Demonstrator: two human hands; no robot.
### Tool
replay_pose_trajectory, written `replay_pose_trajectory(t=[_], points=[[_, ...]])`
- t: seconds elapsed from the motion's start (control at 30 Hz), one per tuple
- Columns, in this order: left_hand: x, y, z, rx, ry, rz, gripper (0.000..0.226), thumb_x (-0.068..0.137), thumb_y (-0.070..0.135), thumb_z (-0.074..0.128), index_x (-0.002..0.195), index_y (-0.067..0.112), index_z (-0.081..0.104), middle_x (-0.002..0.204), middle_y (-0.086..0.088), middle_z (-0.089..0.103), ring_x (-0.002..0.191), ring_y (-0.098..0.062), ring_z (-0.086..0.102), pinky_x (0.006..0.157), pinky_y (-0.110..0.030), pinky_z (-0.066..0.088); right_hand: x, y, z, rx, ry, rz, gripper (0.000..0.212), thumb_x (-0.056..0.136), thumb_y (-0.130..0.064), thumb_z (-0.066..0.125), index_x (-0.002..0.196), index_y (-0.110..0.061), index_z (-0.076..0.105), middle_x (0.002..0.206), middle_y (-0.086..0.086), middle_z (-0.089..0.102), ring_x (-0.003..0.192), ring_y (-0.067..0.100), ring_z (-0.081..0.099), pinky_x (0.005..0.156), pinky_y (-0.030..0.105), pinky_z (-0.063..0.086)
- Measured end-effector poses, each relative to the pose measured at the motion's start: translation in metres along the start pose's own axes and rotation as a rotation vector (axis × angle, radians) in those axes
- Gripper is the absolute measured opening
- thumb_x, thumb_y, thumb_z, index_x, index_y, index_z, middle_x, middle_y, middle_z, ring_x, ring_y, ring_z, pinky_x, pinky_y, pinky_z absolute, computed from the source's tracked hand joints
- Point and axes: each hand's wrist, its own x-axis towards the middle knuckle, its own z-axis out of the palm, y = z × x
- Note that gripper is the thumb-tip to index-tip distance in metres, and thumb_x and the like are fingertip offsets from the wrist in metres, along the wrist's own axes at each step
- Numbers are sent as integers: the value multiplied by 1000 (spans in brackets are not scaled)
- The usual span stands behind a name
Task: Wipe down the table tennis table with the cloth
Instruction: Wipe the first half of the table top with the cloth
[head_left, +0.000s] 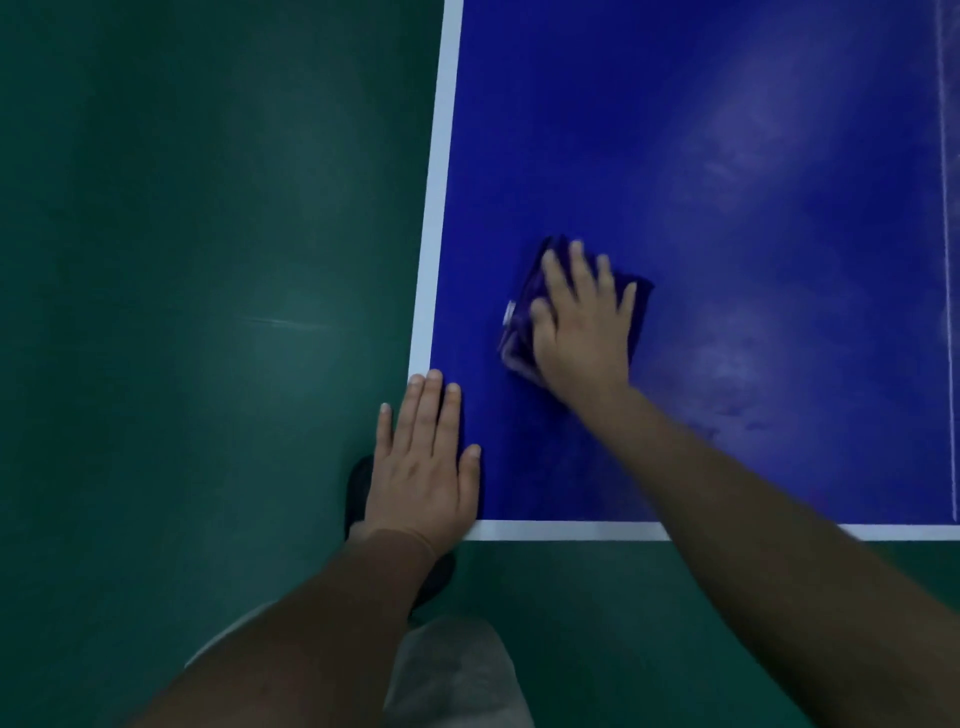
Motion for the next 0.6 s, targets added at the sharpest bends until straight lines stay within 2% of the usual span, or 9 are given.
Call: replay_pose_trajectory(t=[0.1,0.17,0.23,0.3,0.37,0.43,0.5,0.6], points=[[0,1,-2,-15,-10,-4,64,100,39,27,156,6,29,165,-13,19,154,-24,9,121,-53,14,-72,16,2,-37,-73,-294,56,103,-43,30,157,-32,28,168,-4,17,155,27,12,121,63,11],[0,1,-2,-5,-13,0,65,100,39,27,156,6,30,165,-13,19,154,-25,10,121,-53,12,-72,41,-6,-66,-138,-395,55,102,-45,32,156,-35,31,167,-7,19,155,26,17,119,64,17],[0,1,-2,8,-16,3,65,100,40,27,156,7,29,165,-12,19,154,-25,10,122,-53,11,-29,45,-15,-84,-110,-301,57,99,-46,30,155,-35,34,166,-4,24,153,29,22,117,66,18],[0,1,-2,7,-20,6,65,101,41,26,157,8,27,166,-12,18,154,-24,8,123,-53,11,22,25,-16,-45,-71,-72,61,97,-51,23,157,-39,27,168,-6,17,154,31,15,119,67,9],[-1,0,-1,-5,-9,12,65,101,41,26,157,8,26,166,-11,18,155,-24,8,123,-53,12,40,-4,-10,19,-47,68,62,97,-56,18,157,-42,21,169,-7,10,155,32,8,119,67,2],[-3,0,1,-46,24,22,65,101,39,27,156,6,27,166,-11,20,154,-24,12,123,-54,12,9,-25,3,-8,11,31,60,98,-56,24,156,-40,27,168,-5,15,153,35,13,118,69,6],[-3,-2,3,-73,70,15,65,101,38,28,156,4,27,165,-12,21,154,-24,14,123,-54,13,-64,-31,15,-48,42,-85,58,99,-54,33,155,-38,32,167,-2,20,152,36,18,118,68,10],[-3,-1,5,-18,90,-17,65,101,41,28,156,6,26,166,-12,19,154,-23,12,123,-51,9,-158,-3,24,-49,-18,-233,56,101,-55,32,155,-40,30,168,-6,17,154,32,13,119,66,8]])
